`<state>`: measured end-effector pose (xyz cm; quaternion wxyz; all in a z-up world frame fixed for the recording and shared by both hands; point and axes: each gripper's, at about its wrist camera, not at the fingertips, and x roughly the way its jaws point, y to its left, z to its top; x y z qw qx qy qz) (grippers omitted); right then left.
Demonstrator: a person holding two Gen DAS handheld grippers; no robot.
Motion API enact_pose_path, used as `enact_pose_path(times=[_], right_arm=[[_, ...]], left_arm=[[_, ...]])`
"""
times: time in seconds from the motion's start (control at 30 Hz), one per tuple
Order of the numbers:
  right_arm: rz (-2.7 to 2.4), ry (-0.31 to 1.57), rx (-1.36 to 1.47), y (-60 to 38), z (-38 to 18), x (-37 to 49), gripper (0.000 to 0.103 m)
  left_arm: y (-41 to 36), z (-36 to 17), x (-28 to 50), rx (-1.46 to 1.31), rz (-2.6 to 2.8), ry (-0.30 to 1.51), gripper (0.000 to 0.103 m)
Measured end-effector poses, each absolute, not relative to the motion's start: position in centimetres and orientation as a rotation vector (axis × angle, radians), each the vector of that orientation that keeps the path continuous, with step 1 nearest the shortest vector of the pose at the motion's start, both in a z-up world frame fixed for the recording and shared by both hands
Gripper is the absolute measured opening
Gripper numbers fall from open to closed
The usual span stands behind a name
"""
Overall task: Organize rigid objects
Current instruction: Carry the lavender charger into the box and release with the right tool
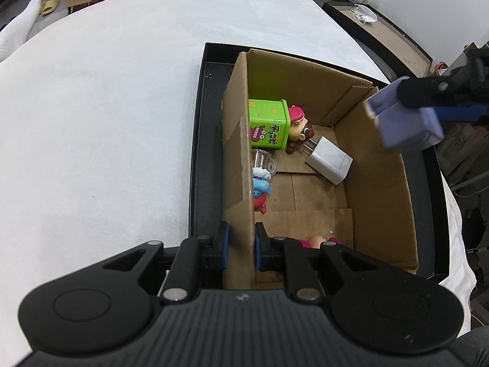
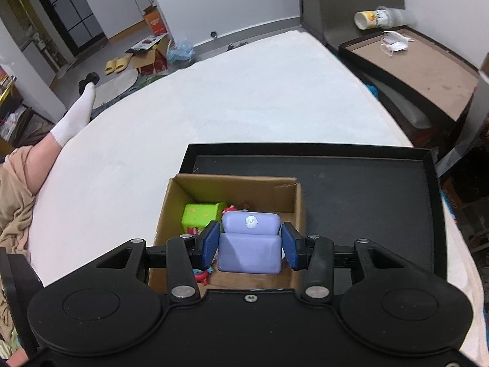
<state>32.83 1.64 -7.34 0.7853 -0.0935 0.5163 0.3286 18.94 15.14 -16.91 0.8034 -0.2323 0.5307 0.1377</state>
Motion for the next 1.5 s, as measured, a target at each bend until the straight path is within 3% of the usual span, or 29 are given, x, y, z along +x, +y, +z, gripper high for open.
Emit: enact_pose_path(times=[0.97,1.5], right_arm=[[0.662,1.269,-0.286,5.5,-15.9,31.0,0.043],[0.681,1.255,-0.275,4.8,-14.5,30.2,0.044]], left_arm=[[16.1,-17.1,18.4,-0.552,0.262,1.119,0.018],[16.0,-16.7,18.6,-0.541,0.271,1.128,0.016]])
